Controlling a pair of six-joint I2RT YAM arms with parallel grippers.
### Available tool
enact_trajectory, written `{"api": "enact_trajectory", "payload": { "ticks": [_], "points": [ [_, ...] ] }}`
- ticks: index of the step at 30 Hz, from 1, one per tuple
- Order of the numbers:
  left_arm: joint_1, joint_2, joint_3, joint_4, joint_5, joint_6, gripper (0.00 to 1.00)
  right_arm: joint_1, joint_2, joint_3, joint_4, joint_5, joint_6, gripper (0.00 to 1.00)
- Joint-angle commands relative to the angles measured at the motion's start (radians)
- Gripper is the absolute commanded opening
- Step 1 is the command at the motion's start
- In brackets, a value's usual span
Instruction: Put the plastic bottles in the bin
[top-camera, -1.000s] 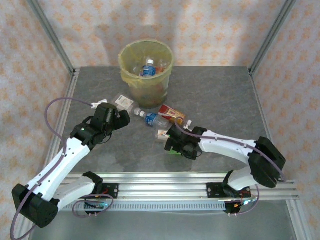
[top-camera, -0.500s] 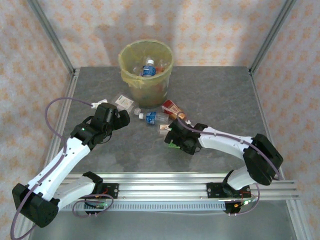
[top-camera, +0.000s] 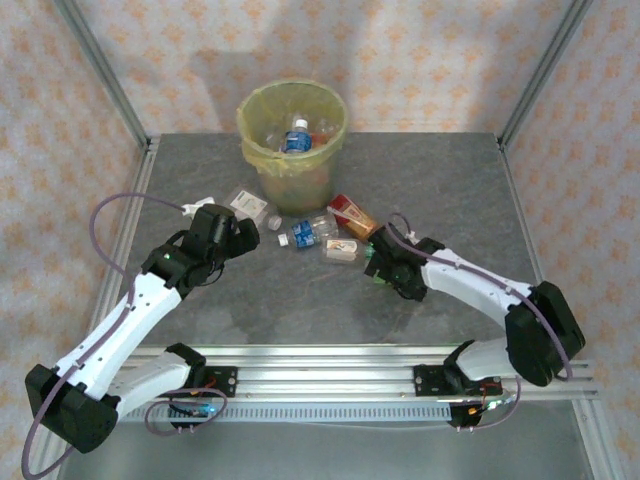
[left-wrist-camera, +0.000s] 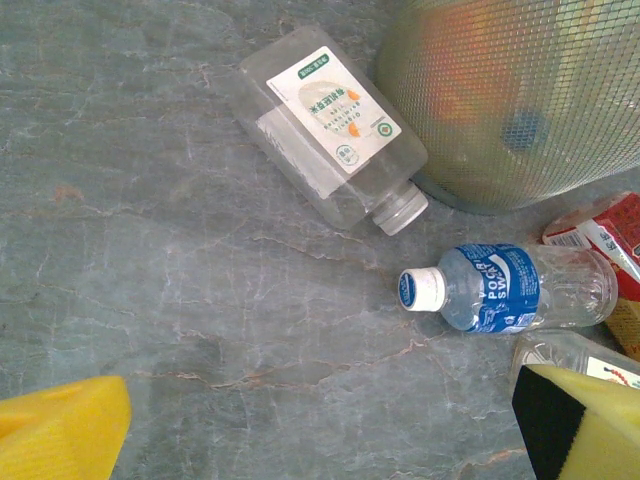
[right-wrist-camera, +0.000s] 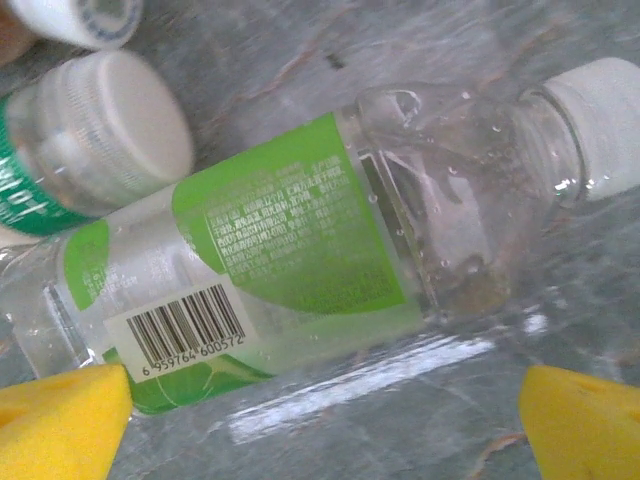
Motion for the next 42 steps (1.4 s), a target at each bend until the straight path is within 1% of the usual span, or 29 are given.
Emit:
{"api": "enact_trajectory", "payload": {
  "ticks": [1,4,6,10,12,15,18,22,28,35,42],
  "points": [
    [-0.012,-0.007,0.035,-0.034,-0.044,-0.001,1.00,-0.008,-0.042,-0.016,-0.133,0.067,-0.008,0.99],
    [-0.011,-0.007,0.037,-0.033,-0.046,0.002,1.00,-0.008,-0.078,0.012,-0.160,0.071,0.030,0.99],
    [-0.012,-0.005,0.037,-0.031,-0.045,0.005,1.00,-0.009,-0.109,0.022,-0.150,0.061,0.085,0.99],
    [-0.012,0.002,0.043,-0.033,-0.044,0.016,1.00,-0.016,-0.172,-0.004,-0.052,0.033,0.255,0.99],
    [-0.012,0.004,0.043,-0.036,-0.048,0.022,1.00,-0.026,-0.202,-0.016,-0.014,0.040,0.314,0.99],
    [-0.011,0.002,0.039,-0.034,-0.059,0.028,1.00,-0.041,-0.203,-0.032,0.021,0.056,0.383,0.99],
    [-0.012,0.005,0.034,-0.024,-0.061,0.029,1.00,-0.053,-0.171,-0.039,0.031,0.057,0.435,0.99],
    [-0.012,0.017,0.036,-0.018,-0.060,0.034,1.00,-0.055,-0.116,-0.039,0.044,0.068,0.475,0.99],
    [-0.012,0.024,0.034,-0.016,-0.057,0.035,1.00,-0.067,-0.054,-0.032,0.099,0.089,0.488,0.99],
    [-0.011,0.013,0.026,-0.019,-0.066,0.032,1.00,-0.115,0.020,-0.078,0.157,0.045,0.495,0.99],
    [-0.011,0.005,0.029,-0.031,-0.083,0.033,1.00,-0.120,0.104,-0.087,0.217,0.019,0.472,0.99]
  ]
}}
